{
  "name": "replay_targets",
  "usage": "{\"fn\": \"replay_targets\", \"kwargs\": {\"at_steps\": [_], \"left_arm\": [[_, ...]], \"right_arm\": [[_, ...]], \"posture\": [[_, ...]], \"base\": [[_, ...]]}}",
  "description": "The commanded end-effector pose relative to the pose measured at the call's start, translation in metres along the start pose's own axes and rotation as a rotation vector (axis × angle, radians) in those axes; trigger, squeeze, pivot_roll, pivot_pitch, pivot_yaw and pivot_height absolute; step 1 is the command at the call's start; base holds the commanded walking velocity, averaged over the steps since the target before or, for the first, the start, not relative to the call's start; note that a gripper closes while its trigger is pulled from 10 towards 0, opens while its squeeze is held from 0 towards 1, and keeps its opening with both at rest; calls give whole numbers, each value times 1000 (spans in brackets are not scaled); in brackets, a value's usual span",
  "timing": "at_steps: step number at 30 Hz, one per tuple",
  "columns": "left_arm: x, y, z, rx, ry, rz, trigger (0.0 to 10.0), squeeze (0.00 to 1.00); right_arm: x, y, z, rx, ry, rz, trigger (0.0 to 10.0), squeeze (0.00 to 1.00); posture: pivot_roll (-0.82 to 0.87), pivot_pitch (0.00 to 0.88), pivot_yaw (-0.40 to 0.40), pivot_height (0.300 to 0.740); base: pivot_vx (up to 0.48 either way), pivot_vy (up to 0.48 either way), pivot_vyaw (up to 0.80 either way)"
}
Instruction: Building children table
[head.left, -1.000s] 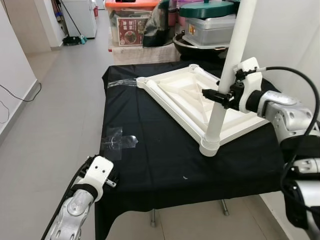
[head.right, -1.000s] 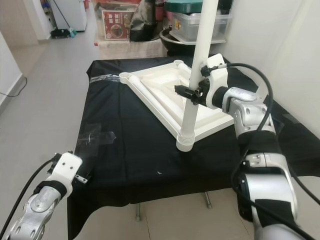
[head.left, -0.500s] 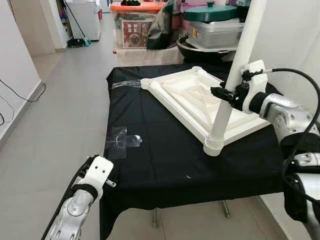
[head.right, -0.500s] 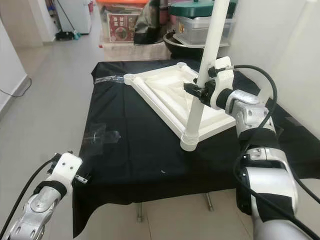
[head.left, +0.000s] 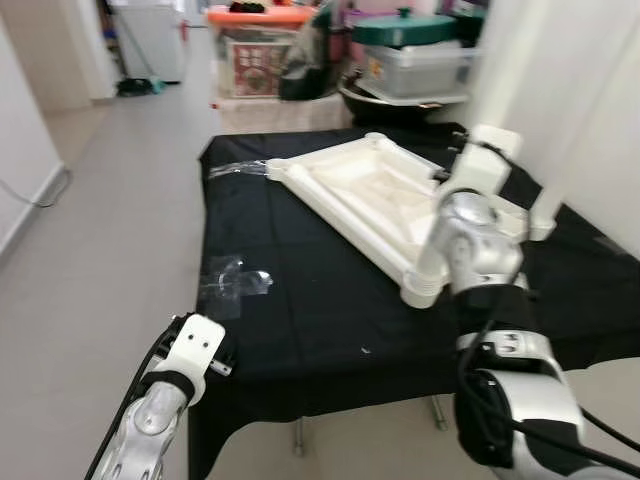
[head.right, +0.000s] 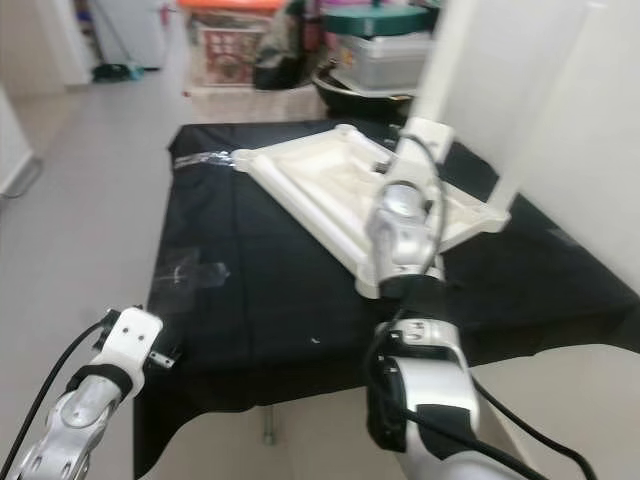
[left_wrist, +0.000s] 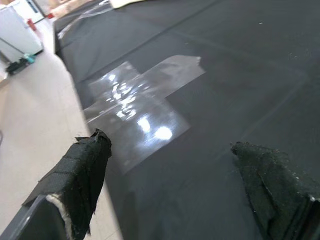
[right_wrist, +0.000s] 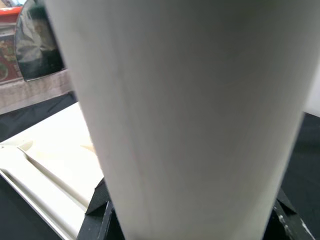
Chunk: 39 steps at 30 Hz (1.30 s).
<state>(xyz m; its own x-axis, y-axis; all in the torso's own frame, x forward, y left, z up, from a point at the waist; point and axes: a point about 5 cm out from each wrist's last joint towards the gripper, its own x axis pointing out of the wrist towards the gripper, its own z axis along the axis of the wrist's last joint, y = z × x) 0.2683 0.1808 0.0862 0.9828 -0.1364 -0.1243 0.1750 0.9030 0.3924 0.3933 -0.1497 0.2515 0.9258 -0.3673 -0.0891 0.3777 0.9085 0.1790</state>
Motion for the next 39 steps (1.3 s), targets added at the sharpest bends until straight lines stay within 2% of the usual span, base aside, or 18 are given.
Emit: {"fn": "replay_targets", "kwargs": {"at_steps": [1, 2, 3, 4, 6, 7, 11, 12, 15, 16, 21, 25, 27, 31, 32, 33, 34, 39], "left_arm": [[0, -3, -2, -4, 6, 3, 10000, 0], [-1, -4, -2, -6, 7, 4, 10000, 0], [-1, -4, -2, -6, 7, 4, 10000, 0], [-1, -5, -2, -9, 7, 4, 10000, 0], [-1, -6, -2, -11, 7, 3, 10000, 0], [-1, -7, -2, -12, 7, 2, 10000, 0], [1, -7, -1, -12, 5, 0, 10000, 0], [2, -5, 0, -11, 4, 1, 10000, 0], [3, -3, -1, -9, 4, 3, 10000, 0], [4, -2, -1, -7, 4, 4, 10000, 0], [6, -2, 0, -3, 1, 5, 10000, 0], [6, -3, 0, -1, 1, 3, 10000, 0], [6, -3, -1, 4, -1, -2, 10000, 0], [7, -2, 0, 6, -4, -1, 10000, 0], [7, -2, 0, 7, -6, 1, 10000, 0], [7, -2, 0, 7, -6, 1, 10000, 0], [6, -2, 1, 7, -6, 2, 10000, 0], [3, -2, -1, 6, -5, 3, 10000, 0]], "right_arm": [[-6, 11, -10, 106, 108, 54, 3843, 0], [-10, 16, -10, 110, 126, 73, 6824, 0], [-10, 16, -10, 110, 126, 73, 6824, 0], [-18, 22, -11, 149, 154, 118, 10000, 0], [-22, 25, -12, 174, 163, 140, 10000, 0], [-26, 27, -12, 197, 157, 179, 10000, 1000], [-28, 26, -9, 172, 129, 310, 10000, 1000], [-27, 25, -6, 139, 118, 375, 10000, 737], [-20, 24, -6, 48, 99, 477, 10000, 737], [-19, 22, -9, 16, 101, 606, 10000, 0], [-21, 3, -6, -125, 56, 946, 10000, 0], [-18, -3, -6, -202, 39, 983, 10000, 0], [-10, -12, -7, -322, 35, 1063, 10000, 0], [-1, -18, -2, -374, 33, 1131, 10000, 0], [1, -18, 2, -372, 29, 1157, 7725, 0], [1, -18, 2, -372, 29, 1157, 7725, 0], [2, -17, 6, -369, 24, 1190, 0, 0], [-3, -12, 10, -321, 28, 1316, 0, 0]], "posture": [[56, 0, -55, 740], [54, 0, -55, 740], [54, 0, -55, 740], [54, 0, -53, 740], [54, 0, -53, 740], [54, 0, -52, 740], [57, 0, -50, 740], [56, 0, -49, 740], [52, 0, -48, 740], [53, 0, -48, 740], [58, 0, -45, 740], [58, 0, -41, 740], [64, 0, -44, 740], [73, 0, -51, 740], [78, 0, -54, 740], [78, 0, -54, 740], [82, 0, -58, 740], [94, 0, -64, 740]], "base": [[0, 0, 0], [0, 0, 0], [0, 0, 0], [0, 0, 0], [0, 0, 0], [0, 0, 0], [0, 0, 0], [0, 0, 0], [0, 0, 0], [0, 0, 0], [0, 0, 0], [0, 0, 0], [0, 0, 0], [0, 0, 0], [0, 0, 0], [0, 0, 0], [0, 0, 0], [0, 0, 0]]}}
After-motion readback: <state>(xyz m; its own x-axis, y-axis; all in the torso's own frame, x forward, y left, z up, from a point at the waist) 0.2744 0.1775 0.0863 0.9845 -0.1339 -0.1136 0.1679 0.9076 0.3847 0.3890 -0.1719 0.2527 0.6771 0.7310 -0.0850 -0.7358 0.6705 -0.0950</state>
